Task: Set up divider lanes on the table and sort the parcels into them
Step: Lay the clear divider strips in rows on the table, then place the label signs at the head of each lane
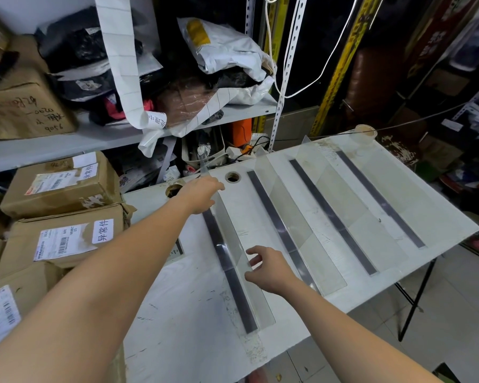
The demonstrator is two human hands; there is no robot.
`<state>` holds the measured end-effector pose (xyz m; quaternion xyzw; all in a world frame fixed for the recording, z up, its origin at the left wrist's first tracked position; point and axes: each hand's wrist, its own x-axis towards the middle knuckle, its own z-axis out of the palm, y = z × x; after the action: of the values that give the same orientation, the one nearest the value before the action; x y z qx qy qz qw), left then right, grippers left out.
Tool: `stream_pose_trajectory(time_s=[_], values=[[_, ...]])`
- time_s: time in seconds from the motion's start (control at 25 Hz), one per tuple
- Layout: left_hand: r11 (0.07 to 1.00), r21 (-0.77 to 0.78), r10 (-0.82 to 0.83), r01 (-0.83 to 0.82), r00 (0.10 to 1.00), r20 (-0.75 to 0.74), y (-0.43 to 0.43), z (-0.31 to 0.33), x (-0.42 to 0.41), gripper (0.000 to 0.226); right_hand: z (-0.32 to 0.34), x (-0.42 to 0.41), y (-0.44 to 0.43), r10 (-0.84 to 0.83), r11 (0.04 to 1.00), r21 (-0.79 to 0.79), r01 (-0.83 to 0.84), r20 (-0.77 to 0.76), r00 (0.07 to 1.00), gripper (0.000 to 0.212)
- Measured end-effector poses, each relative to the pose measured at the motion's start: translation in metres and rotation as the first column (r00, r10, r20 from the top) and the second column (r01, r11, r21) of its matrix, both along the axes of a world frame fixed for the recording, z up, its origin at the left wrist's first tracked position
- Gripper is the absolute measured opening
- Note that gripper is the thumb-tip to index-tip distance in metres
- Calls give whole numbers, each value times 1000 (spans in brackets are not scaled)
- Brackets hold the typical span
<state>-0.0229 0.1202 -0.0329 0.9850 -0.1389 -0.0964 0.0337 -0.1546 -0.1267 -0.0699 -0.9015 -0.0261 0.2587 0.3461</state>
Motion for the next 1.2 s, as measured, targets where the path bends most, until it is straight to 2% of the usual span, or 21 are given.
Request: stream_pose_trajectory(time_s=[0.24,0.4,0.56,0.68,0.92,1.2], values=[[997,1,76,-76,997,-28,4,10,-8,57,1,2,-3,10,1000,0,-10,8,1000,64],[991,43,126,-125,991,-33,23,12,-20,42,16,11,5,56,998,-16,-55,97,994,66],[970,47,243,-239,963,-116,56,4,-48,56,39,34,33,249,968,-100,-229,307,918,63],[937,66,349,-343,929,-125,80,0,-72,53,51,52,70,404,915,-166,-368,371,836,60],[878,29,475,-477,865,-160,100,-5,-120,44,36,74,145,650,760,-255,-598,270,710,58],[853,4,510,-521,833,-214,91,-19,-129,43,-15,99,188,751,657,-294,-694,166,640,49]])
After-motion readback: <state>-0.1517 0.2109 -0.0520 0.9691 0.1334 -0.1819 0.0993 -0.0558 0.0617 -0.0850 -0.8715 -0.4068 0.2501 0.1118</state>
